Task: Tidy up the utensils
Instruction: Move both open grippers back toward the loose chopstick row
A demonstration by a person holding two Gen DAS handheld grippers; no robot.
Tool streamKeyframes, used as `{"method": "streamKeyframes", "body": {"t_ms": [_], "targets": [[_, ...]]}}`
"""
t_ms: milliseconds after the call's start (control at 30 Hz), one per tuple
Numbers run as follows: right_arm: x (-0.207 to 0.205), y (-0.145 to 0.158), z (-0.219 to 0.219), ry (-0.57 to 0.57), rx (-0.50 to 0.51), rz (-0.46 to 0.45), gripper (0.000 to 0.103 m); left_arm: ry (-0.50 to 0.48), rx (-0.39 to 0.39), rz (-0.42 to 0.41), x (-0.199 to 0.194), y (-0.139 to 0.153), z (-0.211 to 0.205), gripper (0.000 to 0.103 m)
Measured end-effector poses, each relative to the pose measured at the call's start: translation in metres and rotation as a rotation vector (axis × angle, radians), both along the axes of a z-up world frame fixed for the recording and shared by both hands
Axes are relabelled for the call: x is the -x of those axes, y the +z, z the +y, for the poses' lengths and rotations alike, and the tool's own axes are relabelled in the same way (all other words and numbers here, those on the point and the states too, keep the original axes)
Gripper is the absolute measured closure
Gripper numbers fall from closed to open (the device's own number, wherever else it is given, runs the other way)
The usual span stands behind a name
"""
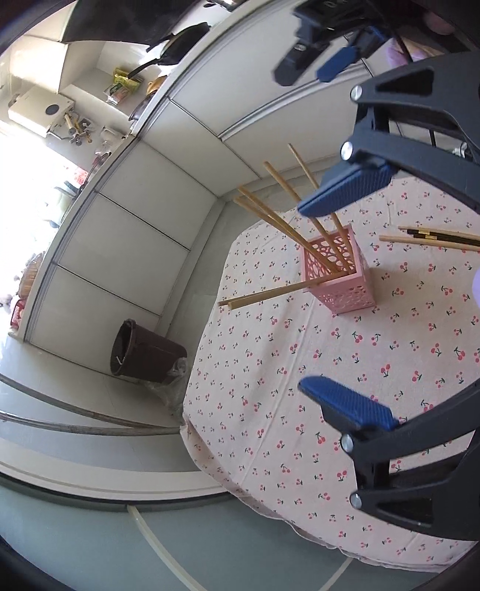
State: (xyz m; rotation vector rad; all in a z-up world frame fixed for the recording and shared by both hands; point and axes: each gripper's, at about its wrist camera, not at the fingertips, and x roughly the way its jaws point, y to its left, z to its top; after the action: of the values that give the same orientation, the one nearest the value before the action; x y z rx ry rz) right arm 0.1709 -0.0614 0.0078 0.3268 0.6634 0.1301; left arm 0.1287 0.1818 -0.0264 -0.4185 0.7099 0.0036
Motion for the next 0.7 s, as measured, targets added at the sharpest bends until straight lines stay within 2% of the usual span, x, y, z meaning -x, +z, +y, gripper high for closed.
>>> {"method": "streamKeyframes", "body": {"t_ms": [133,267,400,500,700], "targets": [[0.011,-0.032,-0.024,-0.018,-0.024,0.101,0.007,-0.057,-0.029,0.033,0.001,-0.012,-0.017,0.009],[0.021,-0.056,-0.047,-0.051,-0.083,0.184,0.007,-0.113,-0.051,0.066,0.003,-0.022,-0.03,0.008],[0.031,-0.076,-0.058,-0.107,-0.012,0.237,0.007,-0.15,-0.097,0.11,0.004,-0.037,-0.046,0.007],[0.04,-0.096,-0.074,-0.156,0.04,0.267,0.007,-0.185,-0.11,0.19,0.001,-0.06,-0.059,0.007],[0.05,-0.148,-0.101,-0.202,0.13,0.39,0.007,-0.224,-0.169,0.357,-0.005,-0.114,-0.085,0.007]]}}
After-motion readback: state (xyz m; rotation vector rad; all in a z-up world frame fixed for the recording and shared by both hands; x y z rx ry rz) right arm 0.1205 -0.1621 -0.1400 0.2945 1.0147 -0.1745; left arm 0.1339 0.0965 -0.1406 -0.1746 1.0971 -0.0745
